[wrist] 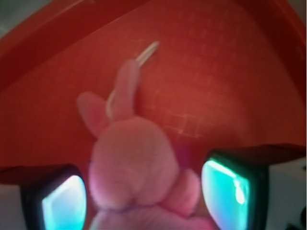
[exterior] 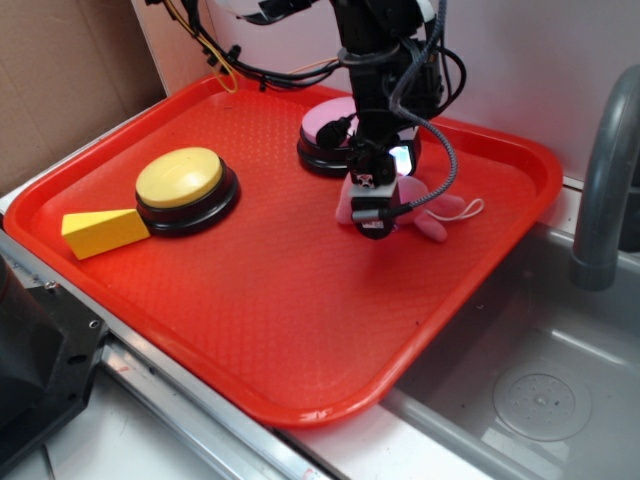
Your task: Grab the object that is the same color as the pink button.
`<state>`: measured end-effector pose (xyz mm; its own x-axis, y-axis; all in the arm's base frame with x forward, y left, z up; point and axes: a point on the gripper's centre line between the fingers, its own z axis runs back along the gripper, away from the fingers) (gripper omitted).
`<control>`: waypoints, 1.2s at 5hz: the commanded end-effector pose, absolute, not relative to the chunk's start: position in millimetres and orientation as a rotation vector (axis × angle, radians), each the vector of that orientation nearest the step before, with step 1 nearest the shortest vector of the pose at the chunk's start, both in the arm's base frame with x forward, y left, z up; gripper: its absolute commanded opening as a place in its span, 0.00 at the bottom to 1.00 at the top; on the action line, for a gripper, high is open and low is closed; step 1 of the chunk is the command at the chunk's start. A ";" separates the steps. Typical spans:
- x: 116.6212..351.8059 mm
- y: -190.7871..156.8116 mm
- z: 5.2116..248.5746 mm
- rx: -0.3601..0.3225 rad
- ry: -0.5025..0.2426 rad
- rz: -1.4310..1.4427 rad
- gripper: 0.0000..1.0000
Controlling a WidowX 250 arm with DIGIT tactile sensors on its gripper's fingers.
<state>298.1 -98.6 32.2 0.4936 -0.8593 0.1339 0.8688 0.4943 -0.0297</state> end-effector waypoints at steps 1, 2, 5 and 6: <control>293.9 -111.9 32.7 -0.073 -0.131 -1.082 0.42; 294.9 -112.2 26.9 -0.068 -0.106 -1.083 0.11; 273.2 -86.7 99.4 -0.024 -0.149 -0.742 0.02; 256.6 -65.3 118.6 -0.030 -0.138 -0.554 0.00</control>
